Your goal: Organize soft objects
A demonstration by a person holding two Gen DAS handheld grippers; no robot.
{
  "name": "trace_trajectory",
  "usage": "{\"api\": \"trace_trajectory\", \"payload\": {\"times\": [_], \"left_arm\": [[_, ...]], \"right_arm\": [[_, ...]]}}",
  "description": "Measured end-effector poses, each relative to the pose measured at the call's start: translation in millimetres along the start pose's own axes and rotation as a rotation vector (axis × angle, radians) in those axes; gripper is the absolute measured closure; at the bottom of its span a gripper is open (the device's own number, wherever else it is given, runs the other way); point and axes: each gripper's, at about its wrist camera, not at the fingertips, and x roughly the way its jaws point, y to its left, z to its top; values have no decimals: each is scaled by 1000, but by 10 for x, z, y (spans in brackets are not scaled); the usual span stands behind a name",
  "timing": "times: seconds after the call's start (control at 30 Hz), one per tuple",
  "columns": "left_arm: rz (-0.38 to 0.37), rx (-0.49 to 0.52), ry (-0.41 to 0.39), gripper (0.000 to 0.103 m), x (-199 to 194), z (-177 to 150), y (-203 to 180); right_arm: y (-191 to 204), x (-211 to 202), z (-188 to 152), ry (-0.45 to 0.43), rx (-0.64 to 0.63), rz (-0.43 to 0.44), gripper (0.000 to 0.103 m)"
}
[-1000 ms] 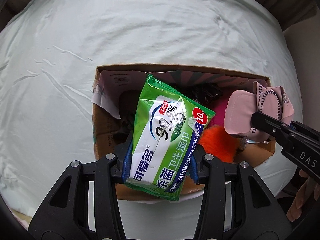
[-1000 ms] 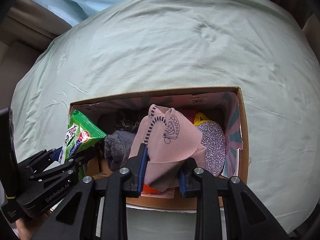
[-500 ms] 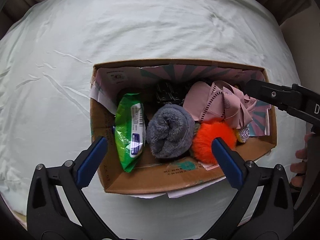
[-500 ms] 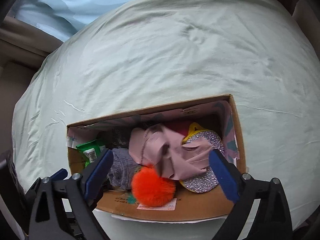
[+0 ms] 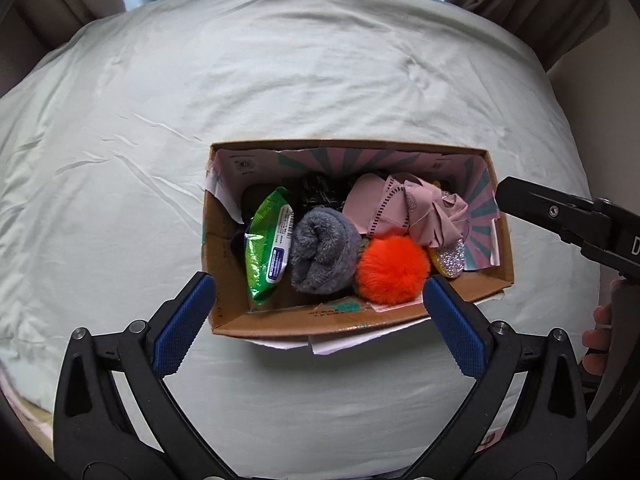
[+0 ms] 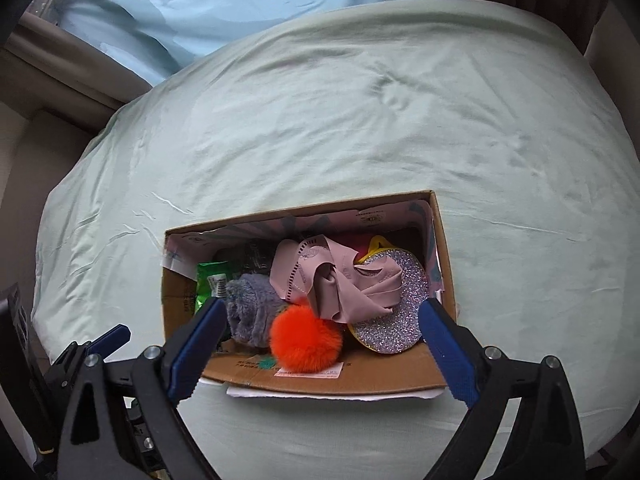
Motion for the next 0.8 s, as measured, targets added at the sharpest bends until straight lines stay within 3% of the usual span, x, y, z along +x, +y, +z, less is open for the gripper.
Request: {"api": "trace_trajectory", "payload": {"times": [0.2,0.47,0.63,0.8], "left_arm": [[23,-14,-104,0,-800,-10,-202],[14,-31,-360,0,-2091,-78,-534],[52,-4,-513,0,-2662,-213,-722],[69,11,-605,0,-3038,-373,-875]], "right_arm": [[77,-772,-104,-74,-84,17,8],[59,-2081,-347,-283,-181,-23,7],[-14,-2686,-506,-413,-186,-71,7],[-67,-3039,-665,-501,-200,-121,7]]}}
